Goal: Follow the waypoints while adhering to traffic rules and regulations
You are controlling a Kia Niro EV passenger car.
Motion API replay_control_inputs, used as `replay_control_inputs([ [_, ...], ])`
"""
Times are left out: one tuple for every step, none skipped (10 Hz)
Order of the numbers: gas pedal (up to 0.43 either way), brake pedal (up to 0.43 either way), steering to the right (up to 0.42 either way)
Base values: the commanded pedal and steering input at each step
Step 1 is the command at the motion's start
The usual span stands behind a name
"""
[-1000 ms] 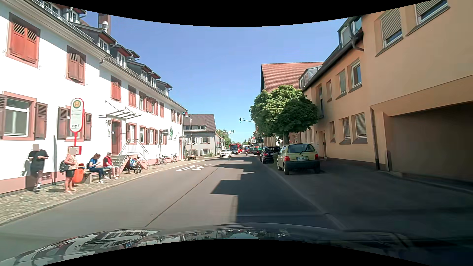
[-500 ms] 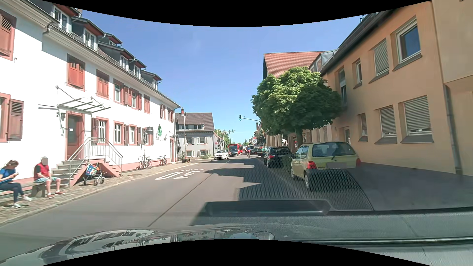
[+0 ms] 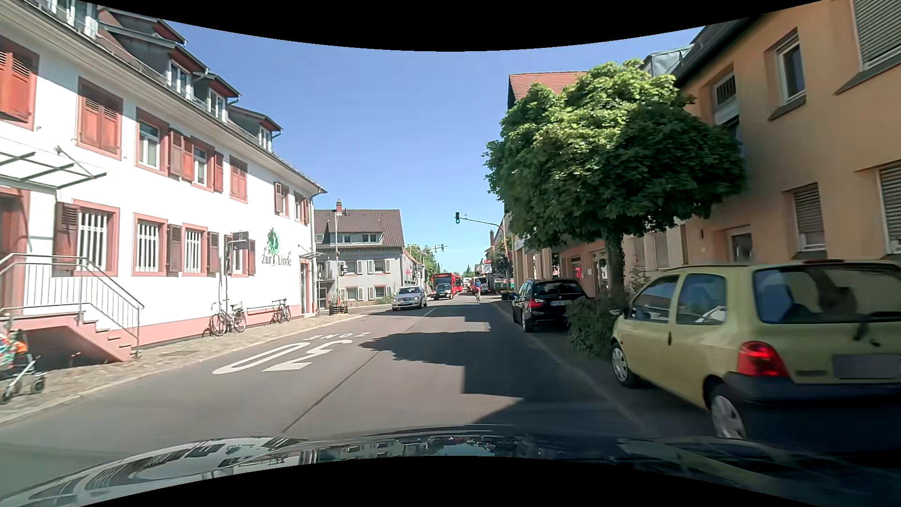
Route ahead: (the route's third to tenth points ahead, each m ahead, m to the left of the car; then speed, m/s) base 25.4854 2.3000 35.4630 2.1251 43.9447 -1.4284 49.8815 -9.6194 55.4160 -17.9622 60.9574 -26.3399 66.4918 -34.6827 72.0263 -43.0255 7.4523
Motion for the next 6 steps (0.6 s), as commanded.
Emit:
replay_control_inputs([
  [0.079,0.0,-0.003],
  [0.079,0.0,-0.003],
  [0.079,0.0,-0.003],
  [0.079,0.0,-0.003],
  [0.079,0.0,-0.003],
  [0.079,0.0,-0.003],
])
